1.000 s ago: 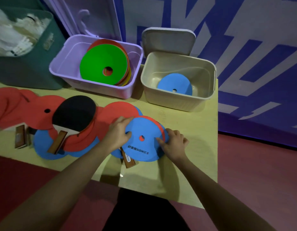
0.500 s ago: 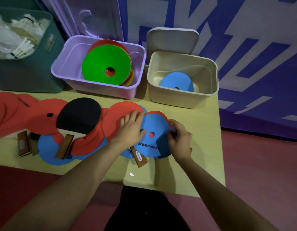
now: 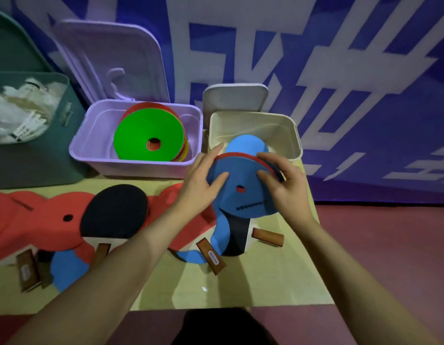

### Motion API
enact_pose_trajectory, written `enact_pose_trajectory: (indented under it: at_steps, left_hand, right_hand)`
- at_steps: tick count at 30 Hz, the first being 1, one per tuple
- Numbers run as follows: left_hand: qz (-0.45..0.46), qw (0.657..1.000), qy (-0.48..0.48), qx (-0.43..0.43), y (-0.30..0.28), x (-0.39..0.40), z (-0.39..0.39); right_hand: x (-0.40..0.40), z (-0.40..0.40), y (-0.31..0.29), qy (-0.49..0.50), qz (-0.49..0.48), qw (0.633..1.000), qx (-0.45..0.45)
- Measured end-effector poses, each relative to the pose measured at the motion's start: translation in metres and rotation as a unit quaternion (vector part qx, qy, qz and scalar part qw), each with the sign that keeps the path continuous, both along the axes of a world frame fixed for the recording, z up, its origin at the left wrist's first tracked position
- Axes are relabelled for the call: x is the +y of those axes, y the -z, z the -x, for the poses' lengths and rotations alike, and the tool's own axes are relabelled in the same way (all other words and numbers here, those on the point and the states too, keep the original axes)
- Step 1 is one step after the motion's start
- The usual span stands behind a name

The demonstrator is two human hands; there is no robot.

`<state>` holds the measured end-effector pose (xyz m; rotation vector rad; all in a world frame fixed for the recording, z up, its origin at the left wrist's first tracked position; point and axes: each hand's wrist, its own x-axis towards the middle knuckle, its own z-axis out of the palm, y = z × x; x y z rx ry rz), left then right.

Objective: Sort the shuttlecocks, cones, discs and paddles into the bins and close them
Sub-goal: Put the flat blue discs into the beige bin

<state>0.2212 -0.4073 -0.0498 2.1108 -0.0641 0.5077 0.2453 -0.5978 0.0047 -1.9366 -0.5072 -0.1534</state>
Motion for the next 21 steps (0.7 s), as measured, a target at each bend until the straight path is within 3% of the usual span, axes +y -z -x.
enact_pose_trajectory:
  at_steps: [5, 14, 17, 21]
  left_hand:
    - [-0.028, 0.998, -0.017, -0.047, -0.041, 0.007, -0.037]
    - [-0.236, 0.953, -0.079, -0.174, -0.067, -0.003, -0.131]
    - [-0.255, 0.957, -0.076, -0.114, -0.044, -0.005, -0.153]
    - [-0.312, 0.947, -0.069, 0.044, -0.009, -0.009, -0.159]
  right_hand:
    - [0.011, -0.026, -0.021, 0.042, -0.077, 0.996, 0.006]
    - [0.006, -0.135, -0.015, 0.094, 0.008, 0.990, -0.102]
    - [0.002, -0.162, 0.007, 0.091, 0.064, 0.989, -0.095]
    - [-0.003, -0.179, 0.048, 0.073, 0.176, 0.982, 0.007]
